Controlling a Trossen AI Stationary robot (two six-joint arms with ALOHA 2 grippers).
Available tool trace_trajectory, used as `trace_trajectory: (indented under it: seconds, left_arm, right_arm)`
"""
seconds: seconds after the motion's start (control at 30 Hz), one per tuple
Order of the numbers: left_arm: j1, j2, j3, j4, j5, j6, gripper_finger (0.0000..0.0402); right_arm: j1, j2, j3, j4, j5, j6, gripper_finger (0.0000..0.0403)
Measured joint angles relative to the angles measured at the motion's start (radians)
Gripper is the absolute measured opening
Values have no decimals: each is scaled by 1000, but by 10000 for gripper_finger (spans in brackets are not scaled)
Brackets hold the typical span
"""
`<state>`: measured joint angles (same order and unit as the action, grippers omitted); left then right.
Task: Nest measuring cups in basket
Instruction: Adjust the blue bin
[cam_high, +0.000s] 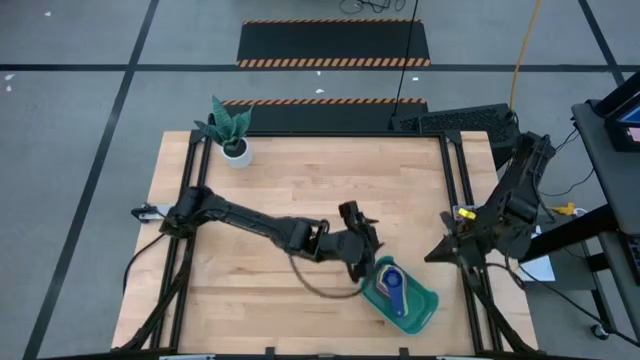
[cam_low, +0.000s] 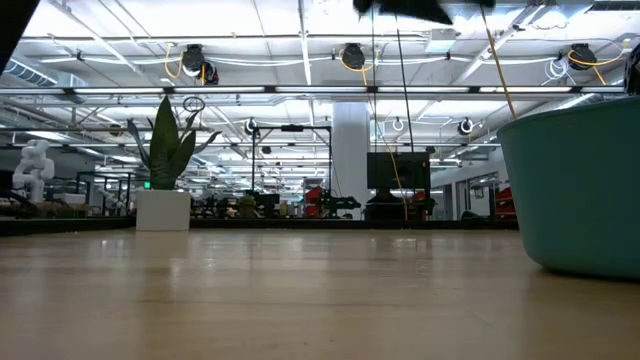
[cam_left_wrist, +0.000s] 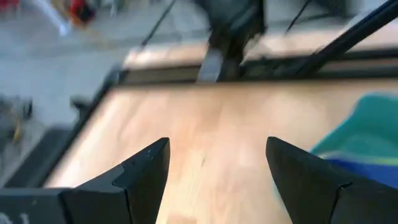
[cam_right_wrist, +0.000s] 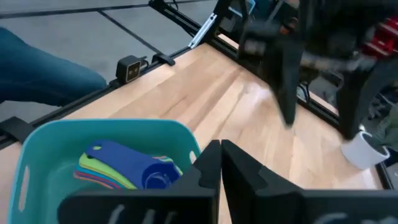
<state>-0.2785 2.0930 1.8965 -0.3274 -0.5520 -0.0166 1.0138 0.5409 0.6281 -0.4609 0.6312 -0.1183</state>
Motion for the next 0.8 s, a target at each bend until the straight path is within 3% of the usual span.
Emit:
trace_trajectory:
  seconds: [0.2,0.4,0.6,0.8]
  left_arm:
    - [18,20,-71,-16,108,-192,260]
    - [-34,83,-85,-78,54,-275,203]
    - [-67,113,-82,-265,10,-484,132]
    - [-122,140,-78,-115,63,-472,91]
  right_arm:
    - [0,-23,0,-44,0,102,12]
    - [0,-23,0,-30,0,140,2]
    - [0,-5,0,34,0,131,0]
    - [0,13,0,103,0,56,0]
